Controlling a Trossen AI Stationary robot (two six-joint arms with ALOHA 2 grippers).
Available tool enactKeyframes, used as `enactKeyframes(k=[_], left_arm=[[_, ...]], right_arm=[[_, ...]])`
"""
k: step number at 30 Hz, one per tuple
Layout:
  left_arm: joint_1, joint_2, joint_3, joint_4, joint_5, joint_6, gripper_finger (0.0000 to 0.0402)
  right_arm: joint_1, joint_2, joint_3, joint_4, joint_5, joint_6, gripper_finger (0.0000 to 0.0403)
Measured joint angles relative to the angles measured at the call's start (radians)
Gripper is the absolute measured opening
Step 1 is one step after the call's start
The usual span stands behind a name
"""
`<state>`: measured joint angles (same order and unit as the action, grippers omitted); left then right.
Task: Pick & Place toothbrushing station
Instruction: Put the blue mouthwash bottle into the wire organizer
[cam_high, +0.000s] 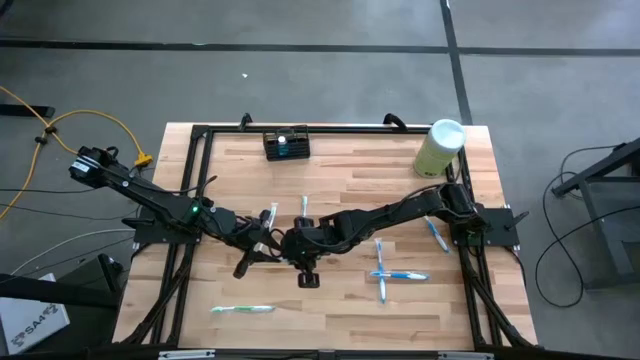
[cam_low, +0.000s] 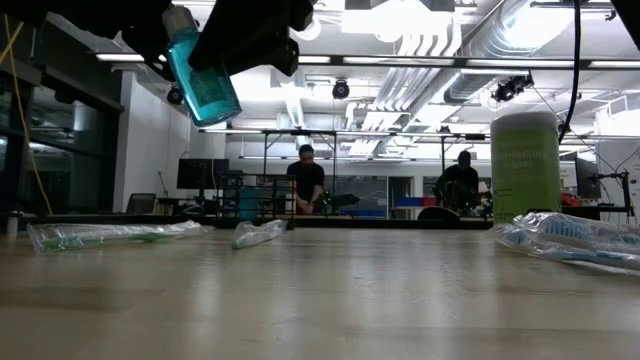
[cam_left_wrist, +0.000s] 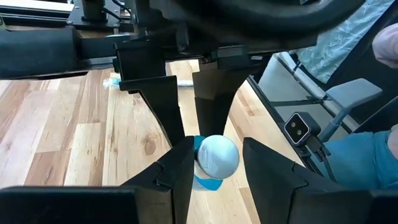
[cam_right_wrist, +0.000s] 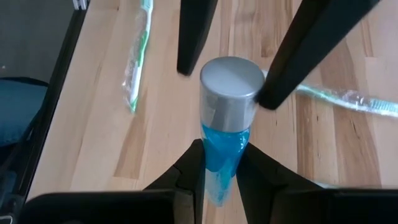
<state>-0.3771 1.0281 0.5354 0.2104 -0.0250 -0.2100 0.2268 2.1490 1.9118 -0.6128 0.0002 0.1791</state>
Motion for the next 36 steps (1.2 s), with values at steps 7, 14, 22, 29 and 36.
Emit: enactKeyframes(k=[7, 14, 22, 29, 36], left_arm=[[-0.001, 0.002, 0.0, -0.009, -0.022, 0.0, 0.0134], [-0.001, 0.002, 0.0, -0.022, -0.03, -0.005, 0.0134], [-0.001, 0.002, 0.0, -0.026, -0.043, -0.005, 0.0134], [-0.001, 0.002, 0.0, -0.025, -0.05, -0.007, 0.0134], [-0.001, 0.002, 0.0, -0.021, -0.05, -0.007, 0.0134]], right_arm=[[0.0, 0.0, 0.0, 0.019, 0.001, 0.0, 0.0064], [0.0, 0.0, 0.0, 0.019, 0.0, 0.0, 0.0064], [0.0, 0.0, 0.0, 0.024, 0.0, 0.0, 0.0064], [-0.001, 0.0, 0.0, 0.029, 0.0, 0.0, 0.0064], [-0.001, 0.0, 0.0, 0.042, -0.002, 0.0, 0.0064]])
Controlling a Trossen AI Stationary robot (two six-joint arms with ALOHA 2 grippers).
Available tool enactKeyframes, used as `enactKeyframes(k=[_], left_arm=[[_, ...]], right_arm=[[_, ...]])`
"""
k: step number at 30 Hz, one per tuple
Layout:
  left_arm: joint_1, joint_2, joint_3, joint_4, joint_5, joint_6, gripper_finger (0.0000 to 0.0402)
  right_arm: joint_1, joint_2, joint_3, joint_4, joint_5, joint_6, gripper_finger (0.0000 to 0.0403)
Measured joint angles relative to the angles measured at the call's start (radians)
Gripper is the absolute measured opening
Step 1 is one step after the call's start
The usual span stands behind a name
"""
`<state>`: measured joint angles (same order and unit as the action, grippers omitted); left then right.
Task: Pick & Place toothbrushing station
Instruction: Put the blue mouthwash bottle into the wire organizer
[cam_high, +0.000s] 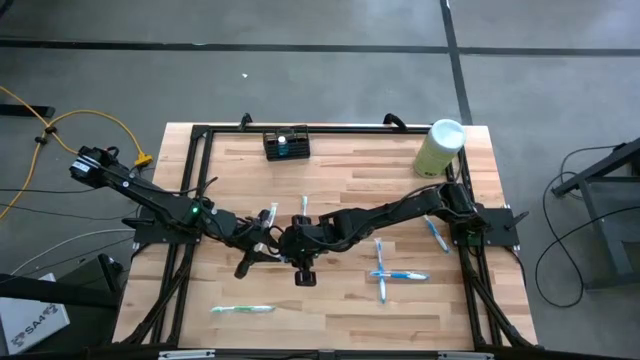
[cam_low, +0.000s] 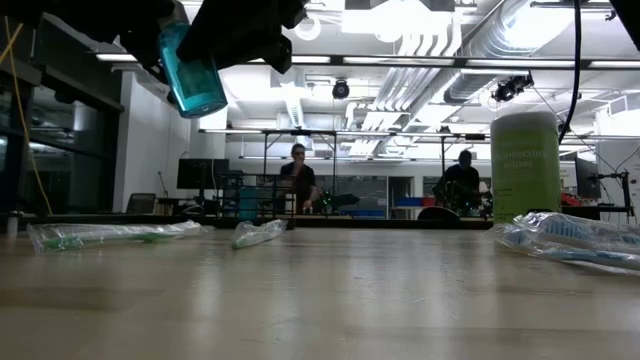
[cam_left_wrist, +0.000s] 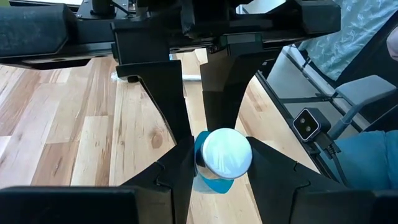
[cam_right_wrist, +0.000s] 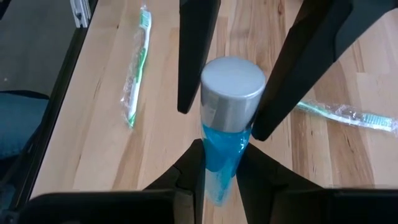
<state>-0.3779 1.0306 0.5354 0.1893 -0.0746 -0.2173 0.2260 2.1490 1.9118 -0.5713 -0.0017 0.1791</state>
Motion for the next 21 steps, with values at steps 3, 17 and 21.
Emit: enactKeyframes(k=[3, 17, 21], left_arm=[[0.0, 0.0, 0.0, 0.0, 0.0, 0.0, 0.0134], [0.0, 0.0, 0.0, 0.033, -0.006, 0.006, 0.0094], [0.0, 0.0, 0.0, 0.034, -0.006, 0.006, 0.0098]], right_arm=[[0.0, 0.0, 0.0, 0.0, 0.0, 0.0, 0.0064], [0.0, 0.0, 0.0, 0.002, -0.005, 0.004, 0.0064], [0.0, 0.0, 0.0, 0.002, -0.005, 0.003, 0.0064]])
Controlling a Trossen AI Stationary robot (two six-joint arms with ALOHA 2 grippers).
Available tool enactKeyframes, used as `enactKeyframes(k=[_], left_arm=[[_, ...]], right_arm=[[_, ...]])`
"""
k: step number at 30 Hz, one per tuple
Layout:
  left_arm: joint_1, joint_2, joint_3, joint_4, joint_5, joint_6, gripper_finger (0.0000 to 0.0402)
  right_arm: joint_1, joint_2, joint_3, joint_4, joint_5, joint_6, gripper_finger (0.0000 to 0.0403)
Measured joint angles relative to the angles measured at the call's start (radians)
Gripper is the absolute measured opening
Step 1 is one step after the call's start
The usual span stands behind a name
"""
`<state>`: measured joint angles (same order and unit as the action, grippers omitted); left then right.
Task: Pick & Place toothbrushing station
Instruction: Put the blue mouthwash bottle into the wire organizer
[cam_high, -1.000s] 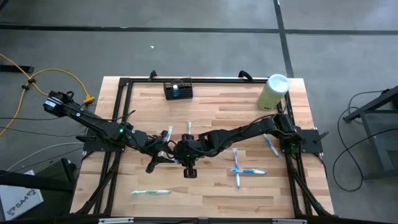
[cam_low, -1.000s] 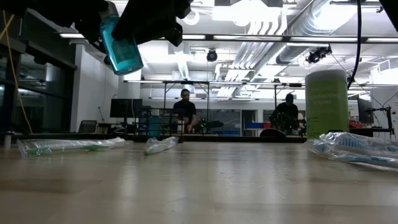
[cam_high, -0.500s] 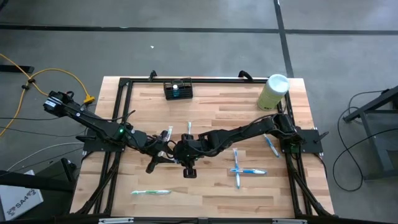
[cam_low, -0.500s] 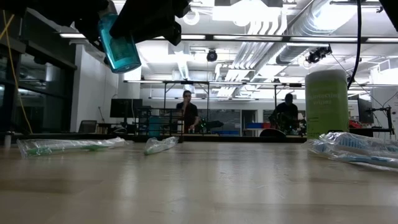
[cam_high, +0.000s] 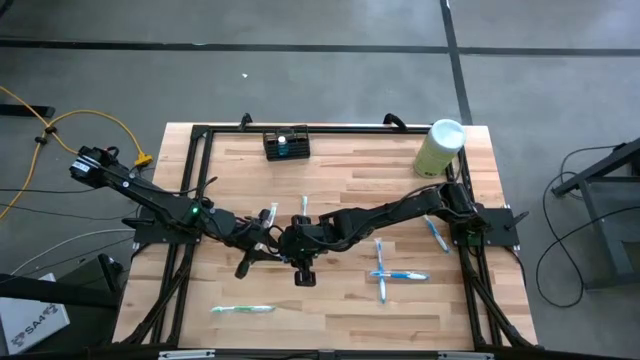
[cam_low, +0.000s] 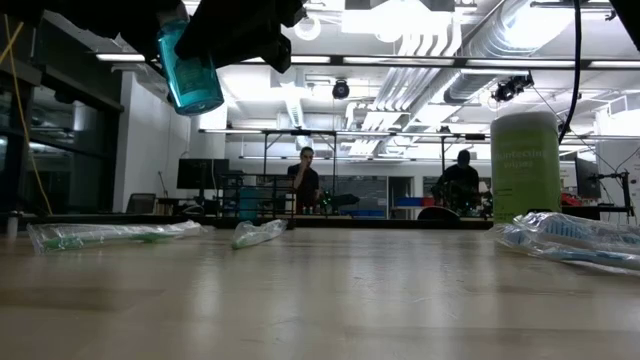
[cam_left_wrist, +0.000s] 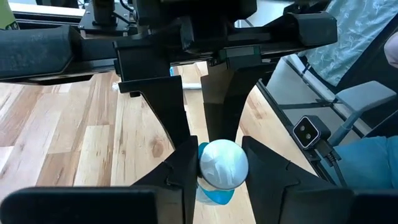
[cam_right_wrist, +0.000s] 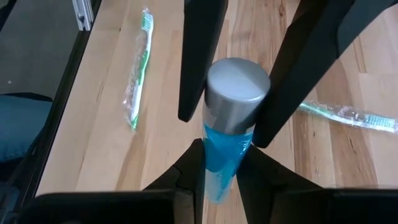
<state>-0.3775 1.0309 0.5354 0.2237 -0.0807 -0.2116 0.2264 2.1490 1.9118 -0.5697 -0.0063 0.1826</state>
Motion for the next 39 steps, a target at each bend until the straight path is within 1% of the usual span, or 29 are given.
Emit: enactKeyframes(k=[11, 14, 17, 26, 30, 36, 39], left_arm=[[0.0, 0.0, 0.0, 0.0, 0.0, -0.003, 0.0097], [0.0, 0.0, 0.0, 0.0, -0.001, -0.003, 0.0092], [0.0, 0.0, 0.0, 0.001, -0.002, -0.006, 0.0092], [0.001, 0.0, 0.0, 0.001, -0.004, -0.012, 0.0091], [0.001, 0.0, 0.0, 0.001, -0.004, -0.01, 0.0091], [0.001, 0.0, 0.0, -0.008, -0.004, -0.023, 0.0091], [-0.001, 0.0, 0.0, -0.01, -0.004, -0.025, 0.0091]], right_arm=[[0.0, 0.0, 0.0, 0.0, 0.0, -0.003, 0.0064], [0.0, 0.0, 0.0, -0.001, 0.0, -0.003, 0.007], [0.0, 0.0, 0.0, -0.001, 0.0, -0.004, 0.0088], [0.001, 0.0, 0.0, -0.001, -0.001, -0.027, 0.0169], [0.001, 0.0, 0.0, -0.001, 0.0, -0.026, 0.0198], [0.001, 0.0, 0.0, -0.029, 0.007, -0.026, 0.022], [0.001, 0.0, 0.0, -0.058, 0.042, -0.029, 0.0221]])
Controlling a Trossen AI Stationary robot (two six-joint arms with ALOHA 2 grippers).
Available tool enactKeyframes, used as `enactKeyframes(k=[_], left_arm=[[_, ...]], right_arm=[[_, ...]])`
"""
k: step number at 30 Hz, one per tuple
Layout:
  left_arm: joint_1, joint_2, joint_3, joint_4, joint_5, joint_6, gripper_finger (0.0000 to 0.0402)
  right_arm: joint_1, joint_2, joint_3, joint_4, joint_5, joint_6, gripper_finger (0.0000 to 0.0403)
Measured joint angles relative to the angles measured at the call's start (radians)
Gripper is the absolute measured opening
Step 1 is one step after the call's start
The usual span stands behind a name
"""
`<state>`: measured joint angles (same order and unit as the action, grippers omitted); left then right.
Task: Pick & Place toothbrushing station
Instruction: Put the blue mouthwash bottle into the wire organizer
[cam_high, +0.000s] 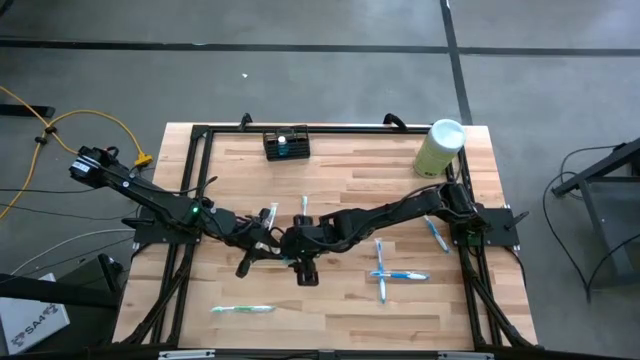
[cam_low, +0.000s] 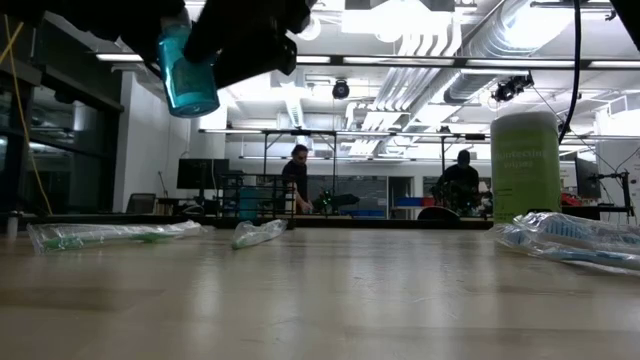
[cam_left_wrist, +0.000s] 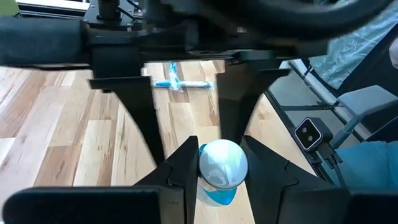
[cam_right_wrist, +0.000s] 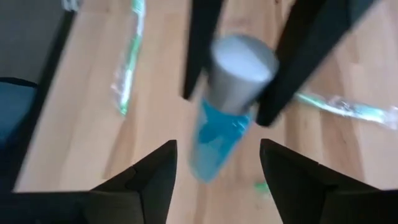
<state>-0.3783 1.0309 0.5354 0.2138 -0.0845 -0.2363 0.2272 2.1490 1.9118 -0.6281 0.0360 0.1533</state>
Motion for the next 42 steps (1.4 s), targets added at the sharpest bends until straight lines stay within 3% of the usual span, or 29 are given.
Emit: enactKeyframes(k=[8, 14, 20, 24, 31, 42], left_arm=[[0.004, 0.0, 0.0, -0.016, -0.011, 0.0, 0.0091], [0.082, -0.001, 0.0, -0.023, -0.065, 0.038, 0.009], [0.228, -0.002, 0.0, -0.023, -0.055, 0.068, 0.009], [0.352, -0.002, 0.021, -0.045, 0.034, 0.083, 0.009], [0.545, -0.002, 0.135, -0.22, 0.069, 0.143, 0.009], [0.81, 0.0, 0.199, -0.294, 0.159, 0.195, 0.009]], right_arm=[[0.0, -0.044, 0.0, -0.107, 0.082, -0.019, 0.0221], [0.0, -0.09, 0.0, -0.222, 0.097, 0.047, 0.0218], [0.011, -0.093, -0.001, -0.296, 0.092, 0.114, 0.0217], [0.023, -0.093, 0.0, -0.32, 0.09, 0.153, 0.0217], [0.039, -0.092, 0.0, -0.405, 0.096, 0.197, 0.0217], [0.041, -0.092, 0.0, -0.548, 0.228, 0.334, 0.0216]])
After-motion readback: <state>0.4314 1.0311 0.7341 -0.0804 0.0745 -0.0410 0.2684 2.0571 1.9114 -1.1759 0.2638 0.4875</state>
